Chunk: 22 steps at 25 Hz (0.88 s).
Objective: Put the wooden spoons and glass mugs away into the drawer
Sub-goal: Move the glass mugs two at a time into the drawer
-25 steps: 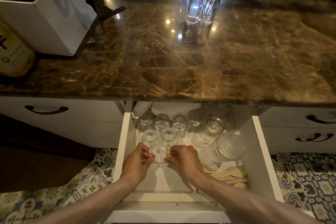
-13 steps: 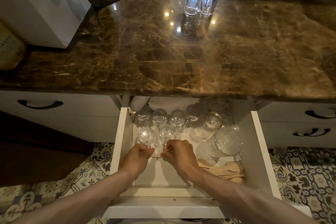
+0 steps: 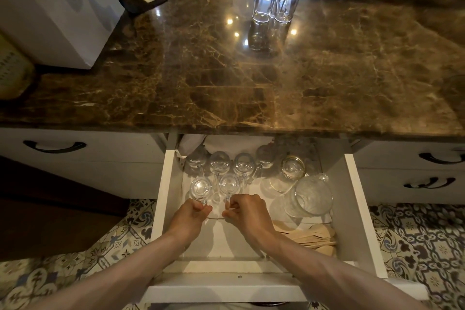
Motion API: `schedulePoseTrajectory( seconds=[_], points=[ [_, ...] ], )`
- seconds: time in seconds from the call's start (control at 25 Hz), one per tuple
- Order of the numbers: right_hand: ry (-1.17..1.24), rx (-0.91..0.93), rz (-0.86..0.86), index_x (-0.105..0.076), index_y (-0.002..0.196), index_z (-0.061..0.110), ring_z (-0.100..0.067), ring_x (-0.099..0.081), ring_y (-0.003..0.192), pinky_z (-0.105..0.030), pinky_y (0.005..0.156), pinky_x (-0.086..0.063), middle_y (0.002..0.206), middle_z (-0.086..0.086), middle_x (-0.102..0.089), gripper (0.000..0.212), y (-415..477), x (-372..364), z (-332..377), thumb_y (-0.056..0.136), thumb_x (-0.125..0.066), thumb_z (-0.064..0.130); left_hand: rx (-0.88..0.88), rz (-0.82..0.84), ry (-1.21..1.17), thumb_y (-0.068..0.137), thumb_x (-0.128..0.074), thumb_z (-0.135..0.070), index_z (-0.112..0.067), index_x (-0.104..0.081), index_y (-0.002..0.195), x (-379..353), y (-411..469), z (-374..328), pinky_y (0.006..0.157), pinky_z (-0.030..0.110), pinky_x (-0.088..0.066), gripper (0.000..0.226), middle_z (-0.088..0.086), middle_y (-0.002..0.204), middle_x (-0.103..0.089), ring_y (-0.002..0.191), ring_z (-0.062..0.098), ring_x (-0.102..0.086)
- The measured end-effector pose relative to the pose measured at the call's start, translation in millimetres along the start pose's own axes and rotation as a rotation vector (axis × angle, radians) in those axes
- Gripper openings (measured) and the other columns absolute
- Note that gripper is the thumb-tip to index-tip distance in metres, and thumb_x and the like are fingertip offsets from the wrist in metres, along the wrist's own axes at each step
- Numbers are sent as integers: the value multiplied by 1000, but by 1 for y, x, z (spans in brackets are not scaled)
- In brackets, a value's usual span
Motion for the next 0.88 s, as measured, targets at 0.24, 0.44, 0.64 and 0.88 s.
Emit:
schedulePoseTrajectory(
  seconds=[0.24,0.44,0.64,0.88],
  points=[
    [-80,-11,77,-68,89,22,-21,-66,90,-30,73,-50,94,-1,-72,15,-3,6,3,76,-71,28,64,34,-91,91,-60,-23,-4,-57,97,-1,-1,-1,94,35,-43,21,17,111,-63,106,29,-58],
    [-222,-91,330,-48,134,23,-21,-55,115,-33,92,-47,130,0,-58,64,-9,20,9,78,-71,44,178,303,-196,86,-66,-32,-5,-46,135,4,-15,-5,106,36,-39,59,15,130,-55,120,26,-51],
    [-44,-3,296,-58,123,26,-7,-63,99,-28,86,-53,118,10,-65,49,-25,74,40,80,-67,48,69,451,-207,69,-72,-46,-23,-54,123,23,-47,-43,97,26,-43,61,-9,117,-60,115,9,-53],
    [127,114,62,-65,110,27,10,-61,84,-9,71,-49,92,19,-66,34,-21,159,77,80,-70,41,-411,351,-163,63,-65,-52,-39,-68,105,48,-67,-150,91,25,-46,44,-15,112,-68,107,5,-62]
  ],
)
Point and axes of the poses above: each hand's wrist, its own y-axis towards the middle knuckle, its own x-axis out of the back of the hand, z = x × y, the point moved 6 cm from there along y, towards the middle knuckle
